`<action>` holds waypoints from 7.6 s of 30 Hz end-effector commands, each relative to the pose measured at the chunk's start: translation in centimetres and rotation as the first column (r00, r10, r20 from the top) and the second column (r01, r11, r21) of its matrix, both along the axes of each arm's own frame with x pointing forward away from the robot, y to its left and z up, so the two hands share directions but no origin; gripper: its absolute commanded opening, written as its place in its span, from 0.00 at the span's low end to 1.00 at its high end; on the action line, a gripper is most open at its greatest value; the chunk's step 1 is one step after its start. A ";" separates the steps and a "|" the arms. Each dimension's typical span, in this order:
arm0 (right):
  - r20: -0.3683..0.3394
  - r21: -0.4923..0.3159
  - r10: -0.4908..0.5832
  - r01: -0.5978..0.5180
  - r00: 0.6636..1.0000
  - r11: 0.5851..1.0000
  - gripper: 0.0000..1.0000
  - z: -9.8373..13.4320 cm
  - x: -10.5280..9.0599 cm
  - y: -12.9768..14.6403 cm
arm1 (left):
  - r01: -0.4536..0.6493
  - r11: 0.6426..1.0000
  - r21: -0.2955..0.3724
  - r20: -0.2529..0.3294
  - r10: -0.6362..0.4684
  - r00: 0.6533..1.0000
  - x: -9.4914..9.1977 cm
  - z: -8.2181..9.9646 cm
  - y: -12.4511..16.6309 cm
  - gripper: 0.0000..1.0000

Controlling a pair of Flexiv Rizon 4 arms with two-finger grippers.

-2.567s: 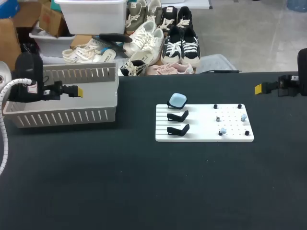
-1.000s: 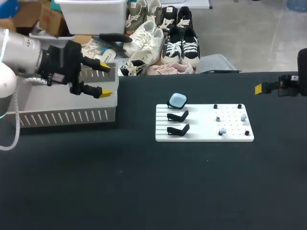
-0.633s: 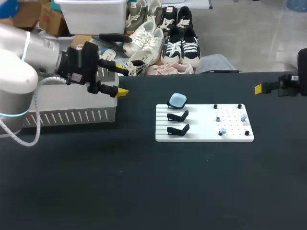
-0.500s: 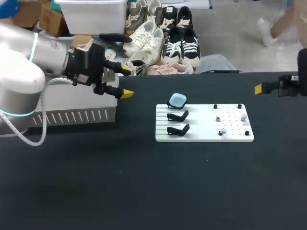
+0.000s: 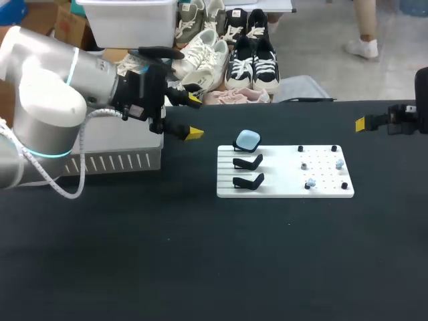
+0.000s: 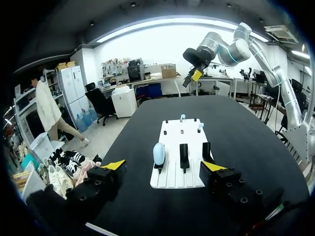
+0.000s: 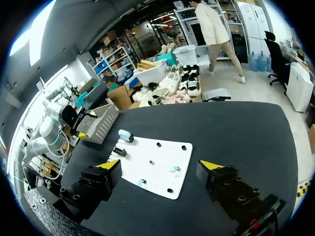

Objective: Pick up each earbud case from the left stands, insert the matching earbuds, close the lid, and place the case in the box.

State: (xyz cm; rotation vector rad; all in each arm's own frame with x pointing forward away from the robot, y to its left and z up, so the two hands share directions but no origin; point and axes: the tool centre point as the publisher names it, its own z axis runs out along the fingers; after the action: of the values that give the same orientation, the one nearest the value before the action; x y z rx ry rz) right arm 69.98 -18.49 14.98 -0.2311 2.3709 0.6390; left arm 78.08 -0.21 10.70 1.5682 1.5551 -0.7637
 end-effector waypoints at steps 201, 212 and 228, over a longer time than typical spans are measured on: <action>-0.001 0.002 0.004 -0.004 1.000 1.000 1.00 0.0 0.1 -0.1 | -0.039 0.998 0.044 -0.188 0.047 0.981 2.6 -6.4 -9.3 0.00; -0.001 0.002 0.004 -0.004 1.000 1.000 1.00 0.0 0.1 -0.1 | -0.106 0.994 0.032 -0.177 0.110 0.978 1.2 -1.7 -8.7 0.00; -0.022 -0.020 0.081 -0.081 0.997 0.997 1.00 0.2 1.6 2.2 | -0.185 0.983 0.009 -0.181 0.184 0.966 -1.8 1.0 -9.3 0.00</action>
State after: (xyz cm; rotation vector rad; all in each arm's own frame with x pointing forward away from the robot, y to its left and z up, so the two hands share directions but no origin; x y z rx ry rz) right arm 69.86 -16.98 15.17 -0.3097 2.3819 0.6315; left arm 77.55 -9.86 11.23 1.4006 1.7852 -0.8915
